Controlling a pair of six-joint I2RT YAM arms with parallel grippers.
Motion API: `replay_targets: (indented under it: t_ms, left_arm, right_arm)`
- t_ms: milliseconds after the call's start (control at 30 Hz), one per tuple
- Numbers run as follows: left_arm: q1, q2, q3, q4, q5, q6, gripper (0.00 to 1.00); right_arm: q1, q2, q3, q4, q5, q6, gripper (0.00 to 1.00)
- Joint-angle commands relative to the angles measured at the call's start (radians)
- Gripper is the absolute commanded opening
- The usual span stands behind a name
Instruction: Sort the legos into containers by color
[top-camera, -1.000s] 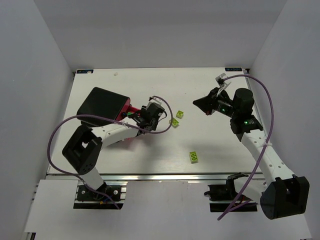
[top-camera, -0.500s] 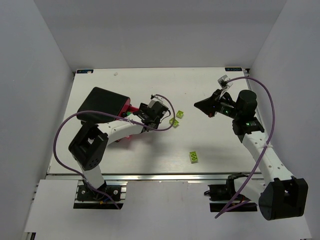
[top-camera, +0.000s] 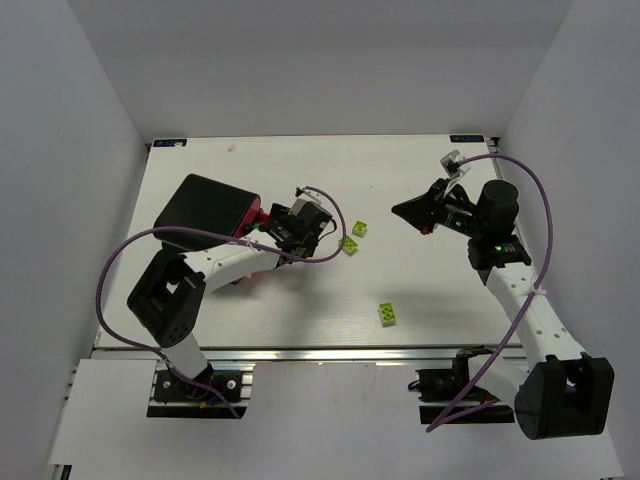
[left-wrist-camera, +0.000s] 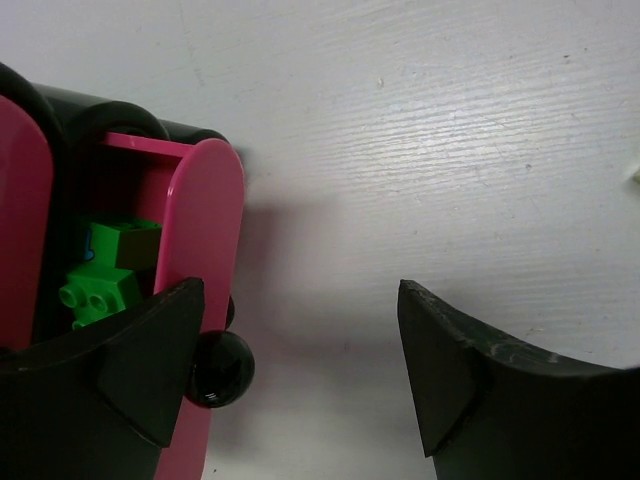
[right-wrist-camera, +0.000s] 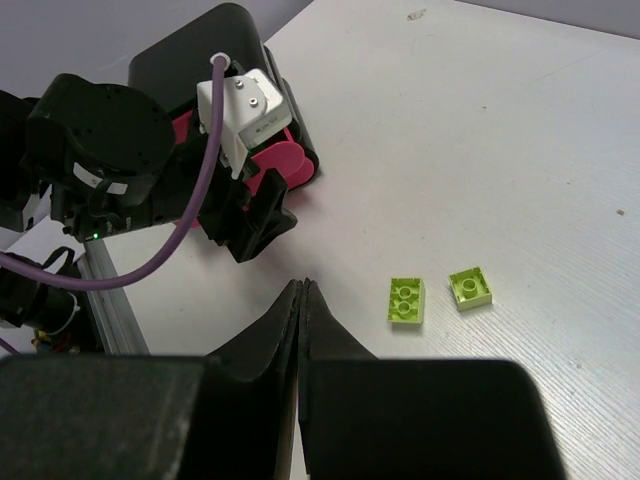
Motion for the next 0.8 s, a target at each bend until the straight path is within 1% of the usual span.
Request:
replay_targets:
  t_ms: [0,233,767]
  left_arm:
    - [0.011,-0.066,-0.016,-0.018,-0.07,0.013,0.88]
    - [0.02,-0.083,-0.044,-0.033,-0.107,0.012,0.94]
    - [0.048,-0.11,-0.062,-0.042,-0.126,0.032,0.95]
  right_arm:
    - [-0.014,-0.004,-0.005,0.058,-0.025,0.011,0.0]
    - [-0.033,-0.001,-0.008,0.067,-0.043,0.026,0.0]
    - [-0.065,-0.001,-0.013,0.079,-0.066,0.045,0.0]
